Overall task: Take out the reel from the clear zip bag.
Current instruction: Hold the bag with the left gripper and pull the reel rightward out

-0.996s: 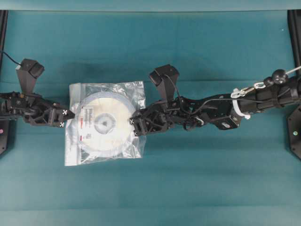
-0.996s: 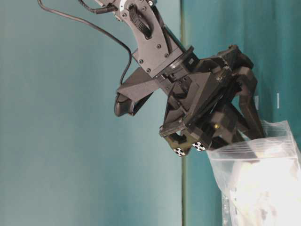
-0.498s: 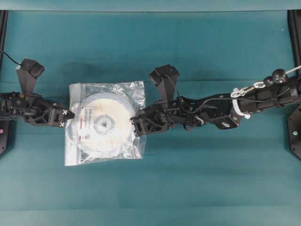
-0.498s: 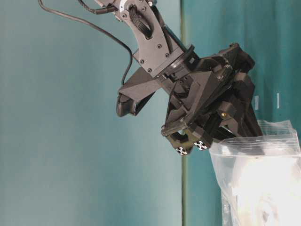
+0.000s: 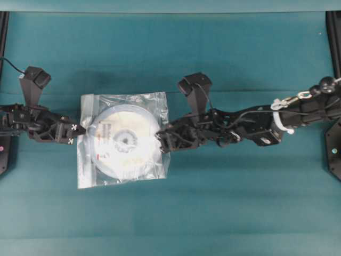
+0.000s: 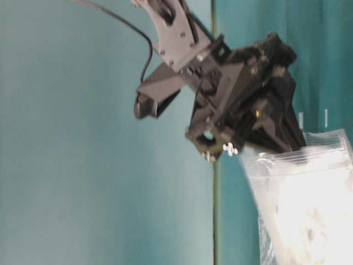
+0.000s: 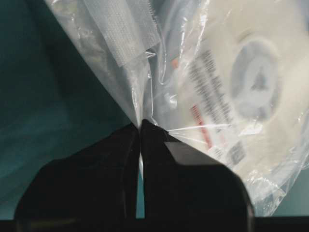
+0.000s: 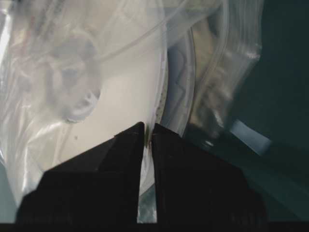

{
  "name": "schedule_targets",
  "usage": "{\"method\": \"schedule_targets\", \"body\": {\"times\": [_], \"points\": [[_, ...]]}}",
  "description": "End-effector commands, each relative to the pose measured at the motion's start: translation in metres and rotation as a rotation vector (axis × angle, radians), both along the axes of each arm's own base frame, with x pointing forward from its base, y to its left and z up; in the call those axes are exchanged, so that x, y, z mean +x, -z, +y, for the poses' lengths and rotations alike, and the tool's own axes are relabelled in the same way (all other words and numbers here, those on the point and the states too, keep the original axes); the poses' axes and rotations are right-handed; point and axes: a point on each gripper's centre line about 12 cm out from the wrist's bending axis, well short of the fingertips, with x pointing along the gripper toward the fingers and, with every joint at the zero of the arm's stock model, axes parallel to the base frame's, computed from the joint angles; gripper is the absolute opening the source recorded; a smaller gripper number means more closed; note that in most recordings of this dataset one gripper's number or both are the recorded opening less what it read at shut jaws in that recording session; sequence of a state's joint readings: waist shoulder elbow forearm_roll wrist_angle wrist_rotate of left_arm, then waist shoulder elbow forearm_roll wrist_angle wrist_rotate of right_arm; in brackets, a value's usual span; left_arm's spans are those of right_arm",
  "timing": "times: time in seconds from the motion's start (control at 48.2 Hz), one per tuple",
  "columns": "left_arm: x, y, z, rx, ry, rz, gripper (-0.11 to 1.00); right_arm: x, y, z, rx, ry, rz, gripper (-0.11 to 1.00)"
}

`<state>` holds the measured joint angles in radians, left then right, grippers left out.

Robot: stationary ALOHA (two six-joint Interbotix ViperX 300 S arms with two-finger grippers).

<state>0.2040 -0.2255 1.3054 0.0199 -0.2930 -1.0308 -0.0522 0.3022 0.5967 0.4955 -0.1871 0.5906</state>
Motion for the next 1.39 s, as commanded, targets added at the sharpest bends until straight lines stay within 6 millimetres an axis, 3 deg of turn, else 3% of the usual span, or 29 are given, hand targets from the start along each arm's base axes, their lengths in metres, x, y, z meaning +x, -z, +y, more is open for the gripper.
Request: {"method": "schedule_targets", "body": {"times": [0.0,0.664,1.37], "points": [[0.002,0.0,0.001,0.003,0.002,-0.002,0.0,-0.006,-0.009,0.001,0.005,0.008,-0.017,0.08],[0.002,0.001,0.001,0.006,0.006,0.004,0.0,-0.053,-0.021,0.003,0.012,0.015,-0.001,0.07],[0.005,0.0,0.001,0.05,0.05,0.008,0.0,-0.104,-0.019,0.007,0.044,0.026,0.059,0.07]]}}
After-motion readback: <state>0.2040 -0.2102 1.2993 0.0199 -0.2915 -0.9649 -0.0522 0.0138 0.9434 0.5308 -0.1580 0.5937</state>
